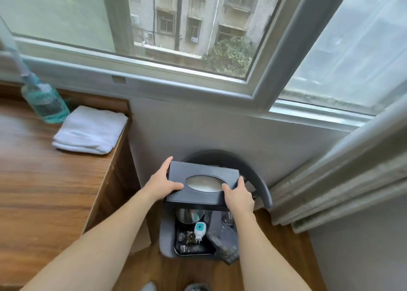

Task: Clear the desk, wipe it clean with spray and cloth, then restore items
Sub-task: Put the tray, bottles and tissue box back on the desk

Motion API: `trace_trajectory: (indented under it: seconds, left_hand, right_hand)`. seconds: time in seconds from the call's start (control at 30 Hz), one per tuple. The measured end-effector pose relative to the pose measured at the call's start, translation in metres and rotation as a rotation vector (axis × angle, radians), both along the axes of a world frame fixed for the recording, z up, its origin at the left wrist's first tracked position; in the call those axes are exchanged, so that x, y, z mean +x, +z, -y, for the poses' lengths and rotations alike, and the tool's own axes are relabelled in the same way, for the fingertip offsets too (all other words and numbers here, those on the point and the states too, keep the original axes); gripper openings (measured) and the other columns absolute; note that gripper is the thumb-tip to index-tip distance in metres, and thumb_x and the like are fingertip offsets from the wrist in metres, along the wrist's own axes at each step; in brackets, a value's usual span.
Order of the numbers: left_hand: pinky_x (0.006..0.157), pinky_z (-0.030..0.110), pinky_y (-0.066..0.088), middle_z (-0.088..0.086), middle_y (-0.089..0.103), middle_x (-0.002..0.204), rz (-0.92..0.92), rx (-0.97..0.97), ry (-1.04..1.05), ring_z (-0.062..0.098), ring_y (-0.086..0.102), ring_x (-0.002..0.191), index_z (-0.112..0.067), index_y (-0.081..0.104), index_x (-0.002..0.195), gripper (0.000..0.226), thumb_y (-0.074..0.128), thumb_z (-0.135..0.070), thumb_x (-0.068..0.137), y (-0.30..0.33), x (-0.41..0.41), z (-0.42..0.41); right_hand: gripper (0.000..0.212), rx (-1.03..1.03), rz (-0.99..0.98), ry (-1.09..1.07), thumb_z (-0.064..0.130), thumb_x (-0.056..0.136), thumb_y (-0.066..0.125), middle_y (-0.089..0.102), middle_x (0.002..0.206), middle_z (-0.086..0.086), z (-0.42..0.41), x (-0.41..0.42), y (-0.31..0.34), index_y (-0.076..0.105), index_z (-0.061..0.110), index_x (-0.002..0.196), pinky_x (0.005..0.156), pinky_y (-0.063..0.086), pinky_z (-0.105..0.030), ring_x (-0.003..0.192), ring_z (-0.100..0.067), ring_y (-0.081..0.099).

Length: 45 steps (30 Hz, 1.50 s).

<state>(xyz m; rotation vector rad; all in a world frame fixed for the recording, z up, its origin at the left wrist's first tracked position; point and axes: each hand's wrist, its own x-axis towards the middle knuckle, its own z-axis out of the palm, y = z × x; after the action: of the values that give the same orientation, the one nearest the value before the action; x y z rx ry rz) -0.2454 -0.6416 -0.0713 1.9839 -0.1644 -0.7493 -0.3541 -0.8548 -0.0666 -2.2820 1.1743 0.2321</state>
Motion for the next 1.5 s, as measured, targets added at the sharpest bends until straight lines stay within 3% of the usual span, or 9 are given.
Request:
trace_trajectory:
  seconds: [0.33, 0.6, 0.67, 0.77, 1.0, 1.27, 1.5]
  left_hand:
    - [0.107, 0.048, 0.044, 0.004, 0.05, 0.14, 0.042, -0.002, 0.199, 0.024, 0.052, 0.124, -0.044, 0.019, 0.154, 0.105, 0.084, -0.024, 0.074, 0.054, -0.031, -0.069]
    - [0.1, 0.036, 0.045, 0.006, 0.045, 0.146, 0.091, -0.036, 0.33, 0.023, 0.05, 0.122, -0.03, 0.019, 0.157, 0.099, 0.078, -0.01, 0.081, 0.086, -0.02, -0.174]
    - [0.099, 0.034, 0.043, 0.005, 0.043, 0.148, 0.099, -0.032, 0.363, 0.022, 0.047, 0.124, -0.029, 0.02, 0.158, 0.098, 0.078, -0.012, 0.081, 0.09, -0.009, -0.205]
    - [0.105, 0.044, 0.045, 0.003, 0.047, 0.145, 0.1, -0.031, 0.389, 0.023, 0.05, 0.122, -0.034, 0.023, 0.156, 0.099, 0.08, -0.018, 0.077, 0.094, 0.012, -0.255]
    - [0.107, 0.046, 0.044, 0.006, 0.047, 0.145, 0.061, -0.02, 0.429, 0.028, 0.051, 0.124, -0.036, 0.024, 0.155, 0.101, 0.081, -0.012, 0.075, 0.097, 0.072, -0.382]
    - [0.102, 0.048, 0.048, 0.005, 0.043, 0.146, -0.015, -0.055, 0.478, 0.03, 0.054, 0.118, -0.04, 0.016, 0.156, 0.106, 0.074, -0.011, 0.072, 0.093, 0.128, -0.511]
    - [0.102, 0.044, 0.045, 0.003, 0.044, 0.145, 0.029, 0.007, 0.588, 0.029, 0.051, 0.118, -0.04, 0.02, 0.155, 0.1, 0.07, -0.016, 0.072, 0.091, 0.178, -0.565]
  right_hand:
    - [0.064, -0.038, 0.03, 0.197, 0.052, 0.103, 0.042, 0.057, 0.142, -0.011, -0.049, -0.002, 0.054, 0.021, 0.027, 0.158, 0.102, 0.046, -0.042, 0.126, -0.035, 0.056]
    - [0.051, -0.022, 0.067, 0.344, 0.05, 0.099, 0.045, 0.065, 0.127, -0.013, -0.148, 0.038, 0.078, 0.04, 0.02, 0.14, 0.088, 0.044, -0.04, 0.117, -0.038, 0.059]
    - [0.048, -0.045, 0.062, 0.386, 0.049, 0.1, 0.044, 0.065, 0.125, -0.014, -0.177, 0.055, 0.087, 0.042, 0.018, 0.136, 0.085, 0.043, -0.039, 0.115, -0.039, 0.06]
    - [0.043, -0.053, 0.08, 0.418, 0.048, 0.101, 0.044, 0.066, 0.122, -0.014, -0.224, 0.082, 0.092, 0.044, 0.018, 0.131, 0.085, 0.043, -0.039, 0.112, -0.039, 0.061]
    - [0.044, -0.043, 0.06, 0.4, 0.052, 0.099, 0.045, 0.065, 0.121, -0.012, -0.354, 0.14, 0.094, 0.046, 0.021, 0.131, 0.079, 0.041, -0.039, 0.113, -0.039, 0.06]
    - [0.044, -0.01, 0.071, 0.468, 0.051, 0.098, 0.047, 0.066, 0.121, -0.01, -0.482, 0.204, 0.094, 0.048, 0.019, 0.128, 0.086, 0.051, -0.041, 0.111, -0.035, 0.061]
    - [0.047, -0.016, 0.051, 0.509, 0.052, 0.1, 0.044, 0.065, 0.125, -0.017, -0.542, 0.261, 0.09, 0.048, 0.015, 0.129, 0.093, 0.048, -0.042, 0.117, -0.041, 0.059]
